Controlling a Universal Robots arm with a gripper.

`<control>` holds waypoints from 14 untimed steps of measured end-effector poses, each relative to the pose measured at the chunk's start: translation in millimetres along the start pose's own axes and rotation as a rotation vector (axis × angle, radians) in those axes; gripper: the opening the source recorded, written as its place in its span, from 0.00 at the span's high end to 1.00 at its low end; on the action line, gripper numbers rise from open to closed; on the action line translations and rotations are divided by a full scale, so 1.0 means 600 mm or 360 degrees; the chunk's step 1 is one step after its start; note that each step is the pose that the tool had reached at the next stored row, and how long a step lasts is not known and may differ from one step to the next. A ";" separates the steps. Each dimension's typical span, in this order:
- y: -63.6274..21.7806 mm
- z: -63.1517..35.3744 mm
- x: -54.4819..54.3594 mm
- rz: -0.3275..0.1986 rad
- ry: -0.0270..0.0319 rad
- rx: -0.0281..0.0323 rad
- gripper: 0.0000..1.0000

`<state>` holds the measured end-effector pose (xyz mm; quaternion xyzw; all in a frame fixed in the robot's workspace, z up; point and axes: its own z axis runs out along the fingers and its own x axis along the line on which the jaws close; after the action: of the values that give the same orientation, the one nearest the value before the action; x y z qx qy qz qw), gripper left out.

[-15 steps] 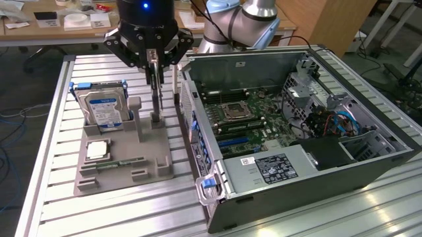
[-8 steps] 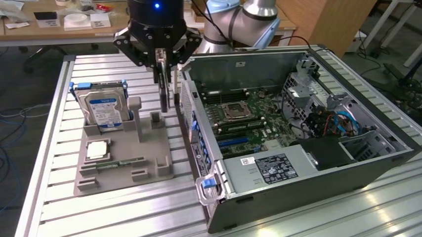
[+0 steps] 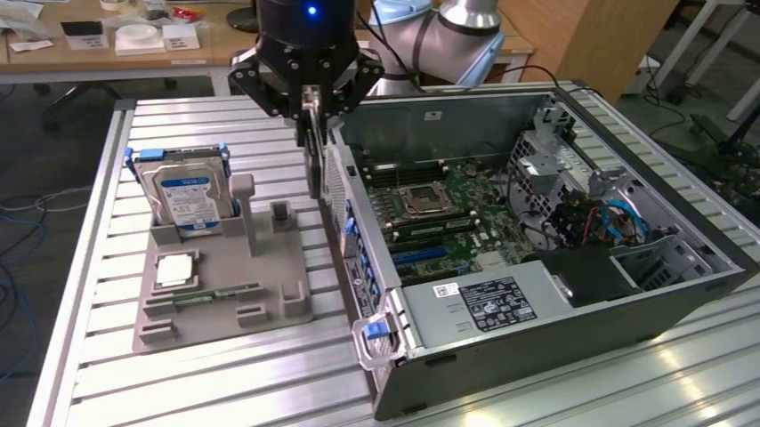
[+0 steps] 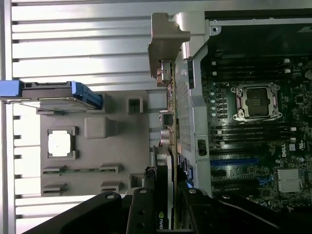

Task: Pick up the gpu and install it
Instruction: 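Pick up the gpu and move the gpu toward the slot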

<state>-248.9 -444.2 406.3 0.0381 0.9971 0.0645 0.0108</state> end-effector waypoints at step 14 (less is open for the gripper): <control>0.005 0.002 -0.069 0.0000 0.00012 -0.00169 0.73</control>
<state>-207.5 -444.2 406.3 0.0381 0.9968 0.0698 0.0106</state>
